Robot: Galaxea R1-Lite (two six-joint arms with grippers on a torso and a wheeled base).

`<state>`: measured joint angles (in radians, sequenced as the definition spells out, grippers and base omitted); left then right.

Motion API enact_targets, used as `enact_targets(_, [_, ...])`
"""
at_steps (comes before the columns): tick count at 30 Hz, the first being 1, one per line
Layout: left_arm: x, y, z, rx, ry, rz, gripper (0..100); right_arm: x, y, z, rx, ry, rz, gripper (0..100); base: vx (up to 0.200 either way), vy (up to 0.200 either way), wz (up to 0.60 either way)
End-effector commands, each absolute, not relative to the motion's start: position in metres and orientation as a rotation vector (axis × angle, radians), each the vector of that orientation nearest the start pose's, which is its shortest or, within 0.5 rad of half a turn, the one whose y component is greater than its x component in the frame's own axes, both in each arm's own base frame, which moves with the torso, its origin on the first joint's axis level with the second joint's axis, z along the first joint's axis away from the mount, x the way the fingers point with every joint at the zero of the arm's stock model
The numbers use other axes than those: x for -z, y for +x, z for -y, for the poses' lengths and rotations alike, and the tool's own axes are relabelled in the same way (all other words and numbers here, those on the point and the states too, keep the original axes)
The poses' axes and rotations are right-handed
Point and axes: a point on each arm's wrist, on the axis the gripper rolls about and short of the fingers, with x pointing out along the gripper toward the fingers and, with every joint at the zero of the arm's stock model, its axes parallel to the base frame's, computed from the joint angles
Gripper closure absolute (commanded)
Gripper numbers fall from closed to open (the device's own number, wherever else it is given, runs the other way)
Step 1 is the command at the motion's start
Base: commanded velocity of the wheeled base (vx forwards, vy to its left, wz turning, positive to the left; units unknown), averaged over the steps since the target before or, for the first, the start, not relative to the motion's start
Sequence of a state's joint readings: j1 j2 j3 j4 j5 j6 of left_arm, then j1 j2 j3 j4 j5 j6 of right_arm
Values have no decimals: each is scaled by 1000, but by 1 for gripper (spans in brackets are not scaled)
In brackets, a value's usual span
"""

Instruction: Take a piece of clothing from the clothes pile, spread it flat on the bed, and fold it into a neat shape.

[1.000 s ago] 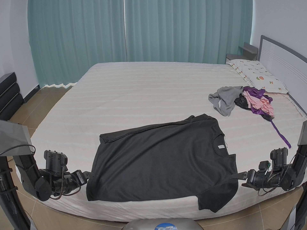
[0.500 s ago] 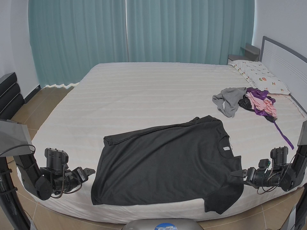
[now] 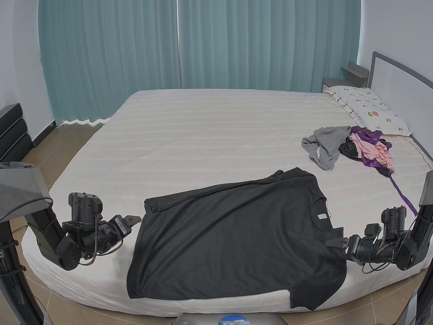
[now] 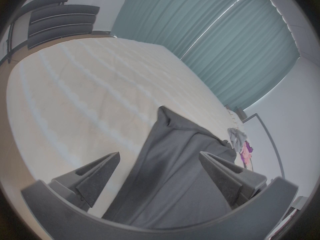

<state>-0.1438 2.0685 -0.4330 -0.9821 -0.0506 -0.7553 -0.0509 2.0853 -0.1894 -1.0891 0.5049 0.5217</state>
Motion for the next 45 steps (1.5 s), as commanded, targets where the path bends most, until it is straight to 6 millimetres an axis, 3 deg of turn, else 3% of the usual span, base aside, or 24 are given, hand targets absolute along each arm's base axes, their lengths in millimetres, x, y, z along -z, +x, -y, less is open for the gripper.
enact_targets(1, [-30, 316, 52, -1, -718, -631, 0, 3, 235, 1, -210, 725, -893, 0, 0, 0, 0])
enact_targets(5, [-27, 338, 66, 39, -720, -630, 0, 2, 236, 1, -201, 750, -888, 0, 0, 0, 0])
enact_targets(9, [-7, 365, 99, 76, -686, -720, 0, 1, 234, -2, -206, 756, -896, 0, 0, 0, 0])
enact_targets(11, [-4, 370, 105, 86, -679, -728, 0, 1, 234, -3, -210, 752, -899, 0, 0, 0, 0])
enact_targets(12, [-2, 382, 115, 102, -677, -725, 0, 2, 233, -5, -215, 749, -906, 0, 0, 0, 0])
enact_targets(18, [10, 407, 128, 97, -664, -740, 0, 3, 233, -6, -216, 751, -910, 0, 0, 0, 0])
enact_targets(26, [28, 425, 132, 61, -652, -753, 0, 3, 236, -6, -218, 748, -907, 0, 0, 0, 0])
enact_targets(34, [33, 443, 126, 28, -664, -745, 0, 5, 238, -7, -219, 749, -912, 0, 0, 0, 0])
enact_targets(45, [13, 500, 93, -58, -803, -538, 0, 6, 240, -10, -225, 741, -910, 0, 0, 0, 0])
